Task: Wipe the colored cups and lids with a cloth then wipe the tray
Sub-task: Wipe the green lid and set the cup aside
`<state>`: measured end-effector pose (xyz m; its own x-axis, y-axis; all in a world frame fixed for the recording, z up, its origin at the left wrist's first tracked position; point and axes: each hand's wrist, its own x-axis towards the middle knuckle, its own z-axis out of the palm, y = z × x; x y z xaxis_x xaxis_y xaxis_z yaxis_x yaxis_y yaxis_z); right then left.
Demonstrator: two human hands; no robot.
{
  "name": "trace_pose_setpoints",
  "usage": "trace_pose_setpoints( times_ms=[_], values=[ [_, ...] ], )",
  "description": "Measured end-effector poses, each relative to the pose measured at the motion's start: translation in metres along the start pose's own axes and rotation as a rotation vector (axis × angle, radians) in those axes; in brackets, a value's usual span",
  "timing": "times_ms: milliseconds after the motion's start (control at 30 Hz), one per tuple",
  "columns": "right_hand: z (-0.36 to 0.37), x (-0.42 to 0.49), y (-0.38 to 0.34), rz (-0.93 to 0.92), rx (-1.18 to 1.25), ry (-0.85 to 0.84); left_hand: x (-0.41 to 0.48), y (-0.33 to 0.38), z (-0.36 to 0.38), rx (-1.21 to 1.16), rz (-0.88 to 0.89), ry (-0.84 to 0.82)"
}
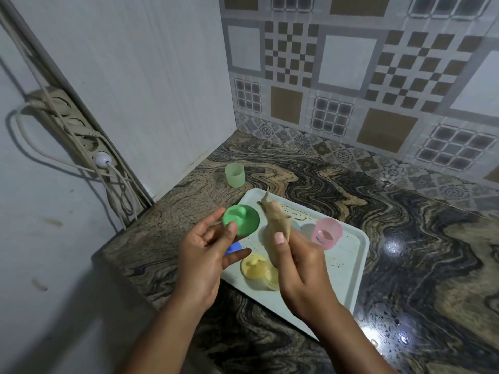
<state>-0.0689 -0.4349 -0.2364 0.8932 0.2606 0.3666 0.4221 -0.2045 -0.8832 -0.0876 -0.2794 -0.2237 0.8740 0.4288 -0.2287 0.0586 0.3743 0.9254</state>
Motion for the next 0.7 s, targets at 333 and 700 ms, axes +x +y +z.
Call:
trace_pose_setpoints(
  times_ms=[333, 700],
  values=[
    [-0.003, 0.016, 0.018, -0.143, -0.144, -0.155, -0.004, 0.003, -0.011, 0.089, -0.042, -0.128],
    [0.010, -0.002, 0.002, 0.200, 0.263, -0.017, 0.001, 0.003, -0.010, 0.005, -0.028, -0.008]
  ],
)
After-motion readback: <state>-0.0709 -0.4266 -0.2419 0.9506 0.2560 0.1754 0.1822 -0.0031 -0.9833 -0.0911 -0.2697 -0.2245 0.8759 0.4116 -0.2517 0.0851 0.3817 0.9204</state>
